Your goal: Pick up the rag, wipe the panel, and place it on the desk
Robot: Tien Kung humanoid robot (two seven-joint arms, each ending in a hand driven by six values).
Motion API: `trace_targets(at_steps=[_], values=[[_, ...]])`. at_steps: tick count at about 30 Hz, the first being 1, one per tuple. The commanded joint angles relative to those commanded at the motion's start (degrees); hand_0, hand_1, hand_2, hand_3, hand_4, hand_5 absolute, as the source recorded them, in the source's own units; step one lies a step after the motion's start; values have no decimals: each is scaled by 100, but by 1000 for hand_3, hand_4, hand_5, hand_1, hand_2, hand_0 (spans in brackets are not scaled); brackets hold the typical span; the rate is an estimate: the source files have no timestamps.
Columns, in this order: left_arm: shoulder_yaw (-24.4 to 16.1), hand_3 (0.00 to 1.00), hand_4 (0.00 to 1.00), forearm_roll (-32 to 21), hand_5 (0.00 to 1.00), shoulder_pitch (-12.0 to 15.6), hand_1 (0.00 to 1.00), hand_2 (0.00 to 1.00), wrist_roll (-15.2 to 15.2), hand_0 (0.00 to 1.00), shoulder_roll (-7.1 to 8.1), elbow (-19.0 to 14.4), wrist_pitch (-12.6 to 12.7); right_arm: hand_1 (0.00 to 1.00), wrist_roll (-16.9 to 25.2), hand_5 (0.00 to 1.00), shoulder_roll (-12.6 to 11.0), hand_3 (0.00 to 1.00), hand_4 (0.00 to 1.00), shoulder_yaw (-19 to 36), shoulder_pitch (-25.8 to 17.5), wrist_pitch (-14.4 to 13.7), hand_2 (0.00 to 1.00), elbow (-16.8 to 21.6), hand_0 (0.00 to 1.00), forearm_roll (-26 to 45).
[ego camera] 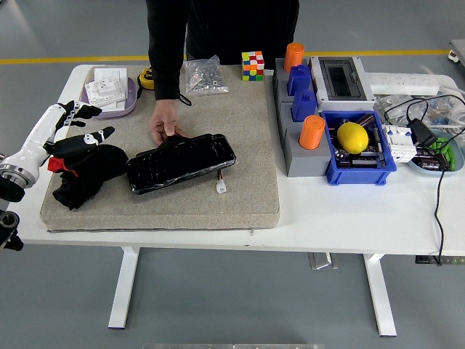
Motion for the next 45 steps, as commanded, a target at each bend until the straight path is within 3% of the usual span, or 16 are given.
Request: trace_targets(at_steps=[15, 45], values=[[112, 935, 849, 1171, 289, -247, 929, 933, 788, 848, -36, 270, -459, 458, 7, 695, -34, 615, 998, 44, 16, -15, 641, 45, 690, -27], [448, 903, 860, 1473, 291, -501, 935, 939, 921, 847, -468, 1144, -357, 458, 20, 695, -64, 614, 998, 145, 19, -54, 641, 130, 692, -105]])
